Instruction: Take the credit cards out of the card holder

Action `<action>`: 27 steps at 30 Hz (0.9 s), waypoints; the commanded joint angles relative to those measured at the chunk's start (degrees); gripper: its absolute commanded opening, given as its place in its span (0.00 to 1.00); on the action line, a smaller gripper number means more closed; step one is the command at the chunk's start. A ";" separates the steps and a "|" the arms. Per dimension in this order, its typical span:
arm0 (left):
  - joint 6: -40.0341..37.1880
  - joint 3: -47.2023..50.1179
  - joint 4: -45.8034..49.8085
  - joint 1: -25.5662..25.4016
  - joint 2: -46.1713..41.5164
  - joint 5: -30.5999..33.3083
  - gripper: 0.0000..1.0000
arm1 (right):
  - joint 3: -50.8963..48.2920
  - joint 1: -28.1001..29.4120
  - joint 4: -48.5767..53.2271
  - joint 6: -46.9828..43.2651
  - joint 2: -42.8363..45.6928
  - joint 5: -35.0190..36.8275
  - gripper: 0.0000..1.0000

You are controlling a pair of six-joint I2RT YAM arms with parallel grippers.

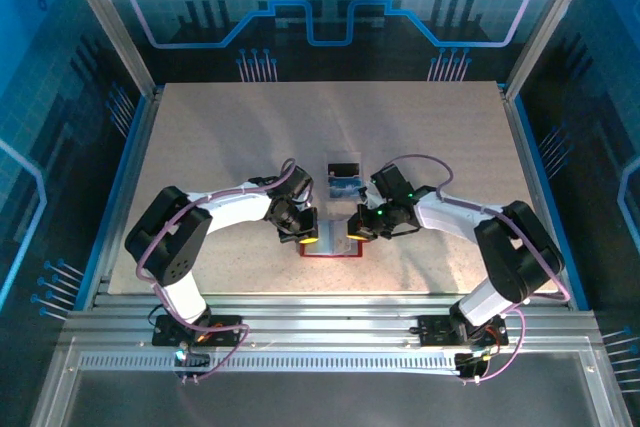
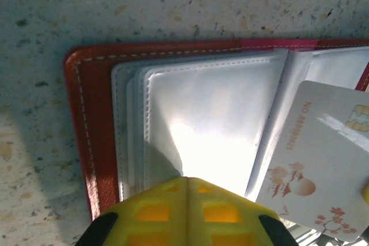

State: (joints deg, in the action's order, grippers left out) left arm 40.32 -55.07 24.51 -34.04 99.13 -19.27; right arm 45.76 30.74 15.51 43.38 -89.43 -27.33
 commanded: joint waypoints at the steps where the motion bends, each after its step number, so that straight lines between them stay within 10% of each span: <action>1: -0.83 -1.11 2.81 -0.32 -2.23 0.41 0.00 | 1.93 0.61 3.71 -2.16 2.74 1.65 0.05; 27: 1.61 6.26 -1.77 2.76 -13.92 5.08 0.08 | 17.66 1.25 27.34 -54.62 9.75 24.02 0.02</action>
State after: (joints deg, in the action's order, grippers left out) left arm 40.62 -50.26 23.66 -31.92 87.57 -15.53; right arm 61.43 31.09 40.29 -0.01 -81.69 -7.27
